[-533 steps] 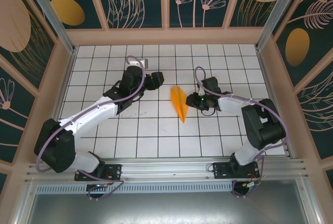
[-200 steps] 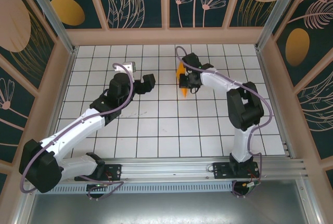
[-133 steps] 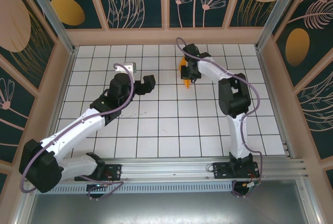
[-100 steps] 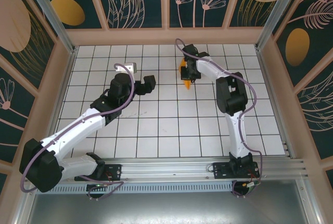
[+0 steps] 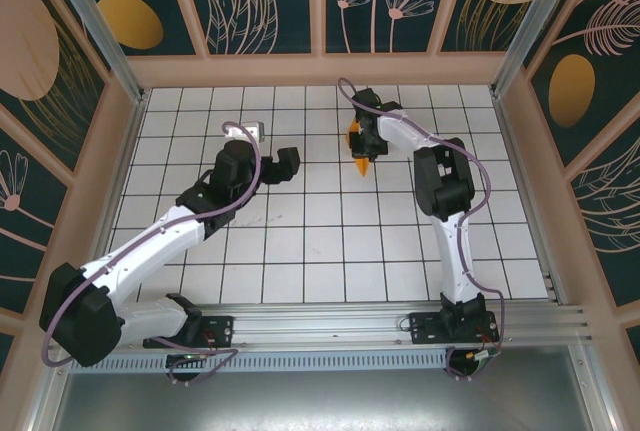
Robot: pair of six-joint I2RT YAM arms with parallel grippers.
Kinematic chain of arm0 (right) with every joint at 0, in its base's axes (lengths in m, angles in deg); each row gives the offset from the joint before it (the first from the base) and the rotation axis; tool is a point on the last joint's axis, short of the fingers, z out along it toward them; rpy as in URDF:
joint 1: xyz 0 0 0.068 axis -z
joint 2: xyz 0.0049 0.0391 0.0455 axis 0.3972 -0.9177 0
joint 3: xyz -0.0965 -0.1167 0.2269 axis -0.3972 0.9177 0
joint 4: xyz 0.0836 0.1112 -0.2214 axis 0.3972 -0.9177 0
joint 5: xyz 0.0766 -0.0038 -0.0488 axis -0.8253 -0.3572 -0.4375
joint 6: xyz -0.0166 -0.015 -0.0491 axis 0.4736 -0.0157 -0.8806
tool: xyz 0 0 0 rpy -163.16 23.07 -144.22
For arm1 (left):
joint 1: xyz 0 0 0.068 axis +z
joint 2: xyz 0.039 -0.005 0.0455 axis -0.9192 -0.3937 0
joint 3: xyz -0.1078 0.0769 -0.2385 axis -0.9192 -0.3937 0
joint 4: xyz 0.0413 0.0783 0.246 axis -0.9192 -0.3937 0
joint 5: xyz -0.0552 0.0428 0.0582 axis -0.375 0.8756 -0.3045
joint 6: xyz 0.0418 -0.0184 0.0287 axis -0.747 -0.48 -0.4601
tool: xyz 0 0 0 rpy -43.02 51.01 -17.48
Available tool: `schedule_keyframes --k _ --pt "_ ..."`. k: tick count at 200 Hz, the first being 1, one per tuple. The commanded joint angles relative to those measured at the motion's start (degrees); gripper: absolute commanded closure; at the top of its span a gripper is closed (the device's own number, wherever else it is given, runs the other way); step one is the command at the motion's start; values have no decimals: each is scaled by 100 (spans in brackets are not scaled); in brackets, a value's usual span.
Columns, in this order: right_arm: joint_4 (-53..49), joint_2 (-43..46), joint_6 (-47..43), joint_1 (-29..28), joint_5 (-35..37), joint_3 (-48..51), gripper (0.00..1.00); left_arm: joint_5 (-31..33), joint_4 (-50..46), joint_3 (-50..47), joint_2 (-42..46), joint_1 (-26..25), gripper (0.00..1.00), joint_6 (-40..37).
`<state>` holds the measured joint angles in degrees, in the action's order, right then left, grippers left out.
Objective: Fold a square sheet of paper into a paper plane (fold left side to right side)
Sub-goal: Place the paper plane at the top-center of the table, then reset both arms
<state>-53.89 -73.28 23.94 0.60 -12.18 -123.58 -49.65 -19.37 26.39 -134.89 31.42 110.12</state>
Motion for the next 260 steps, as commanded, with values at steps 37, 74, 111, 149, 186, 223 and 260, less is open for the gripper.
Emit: schedule_keyframes --k 37,74,111,149,186,223,260 --pt "-450 409 -40 -14 111 -115 73 10 -208 373 -128 22 1 158" --pt "-634 993 -50 -58 241 71 65 -204 -184 426 -102 225 1 444" --pt "-520 2059 -67 -97 335 772 57 -748 -3 293 -102 683 1 741" --pt "697 4086 -264 94 618 2595 44 -1339 352 -68 9 1930 1 980" --pt "2313 6154 -424 899 752 4750 25 -1144 753 -565 191 2936 1 874" --pt "4057 7512 -262 1845 803 6661 1 274 977 -1042 363 3100 2 134" --pt "6334 7714 -472 2581 622 8430 1 1494 2738 -2376 713 3109 1 -712"
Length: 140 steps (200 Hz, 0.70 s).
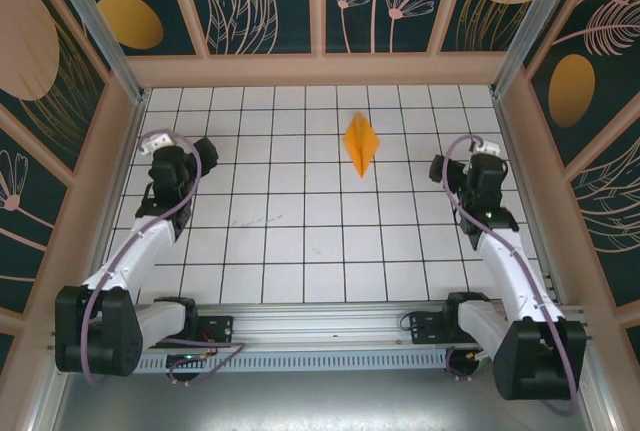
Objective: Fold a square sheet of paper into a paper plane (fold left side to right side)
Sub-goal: Reset both arms
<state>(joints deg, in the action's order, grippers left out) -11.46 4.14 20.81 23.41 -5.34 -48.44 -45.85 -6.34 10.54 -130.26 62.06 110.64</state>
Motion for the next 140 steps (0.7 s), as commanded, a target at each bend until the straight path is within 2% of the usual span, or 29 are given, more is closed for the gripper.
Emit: schedule_keyframes --k 1,19,41,75,104,117,140 --pt "2173 -39 -153 312 -63 959 1 1134 1496 -836 255 45 2 -780" --pt "3242 -372 -19 530 -255 1462 1 1488 2361 -1373 301 45 2 -1174" --pt "4381 -1113 69 702 -524 1718 1 1529 2623 -1500 37 45 1 -1697" --pt "6075 -2268 -96 724 -861 1933 1 922 3859 -1880 -500 45 1 -2395" --pt "6430 -2800 -366 739 -1306 1754 1 462 5140 -2181 -1131 45 2 -2730" --pt "6682 -2869 -545 685 -1593 1845 1 245 5194 -2112 -1268 71 1 -2673" --pt "7325 -3079 -672 633 -1737 2084 1 -147 6026 -2211 -1873 73 1 -2721"
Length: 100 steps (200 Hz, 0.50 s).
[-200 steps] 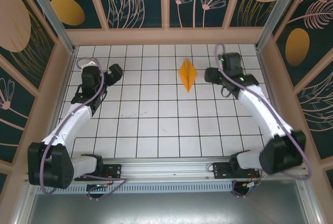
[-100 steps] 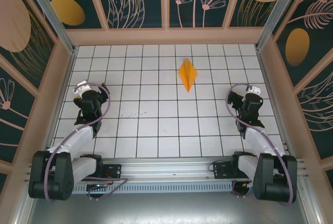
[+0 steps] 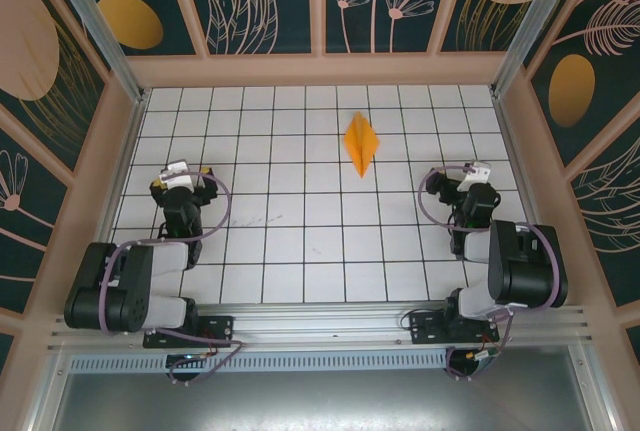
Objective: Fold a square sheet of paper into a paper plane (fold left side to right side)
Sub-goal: Reset both arms
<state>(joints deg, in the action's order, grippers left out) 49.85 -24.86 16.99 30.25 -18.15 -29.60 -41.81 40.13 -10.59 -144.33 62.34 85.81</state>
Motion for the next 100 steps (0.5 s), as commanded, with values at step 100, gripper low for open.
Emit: schedule_keyframes --k 100 --pt "977 -419 -484 -454 348 6 1 -702 1617 -108 -757 245 1 -44"
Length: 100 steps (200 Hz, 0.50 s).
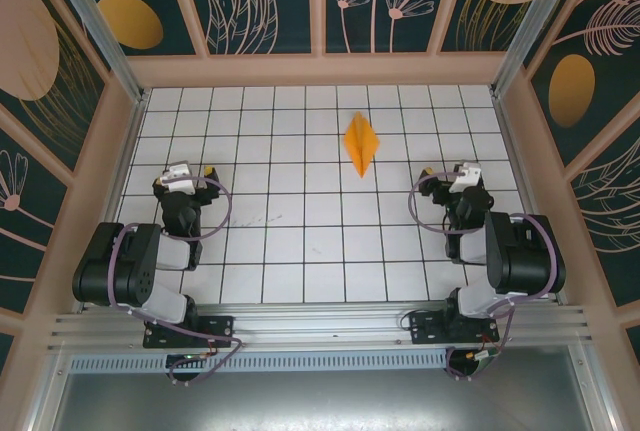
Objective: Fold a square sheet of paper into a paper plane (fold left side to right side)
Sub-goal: Reset both arms
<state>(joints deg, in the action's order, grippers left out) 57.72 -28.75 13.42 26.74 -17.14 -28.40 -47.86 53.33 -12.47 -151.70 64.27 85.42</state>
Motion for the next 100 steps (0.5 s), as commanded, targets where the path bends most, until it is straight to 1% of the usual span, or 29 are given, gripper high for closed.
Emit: schedule_keyframes --k 1,100 --pt "189 -30 -128 -99 247 -115 1 -96 299 78 -21 53 1 -5" --pt "181 -25 -127 -112 273 -117 1 -95 301 75 -14 52 1 -12"
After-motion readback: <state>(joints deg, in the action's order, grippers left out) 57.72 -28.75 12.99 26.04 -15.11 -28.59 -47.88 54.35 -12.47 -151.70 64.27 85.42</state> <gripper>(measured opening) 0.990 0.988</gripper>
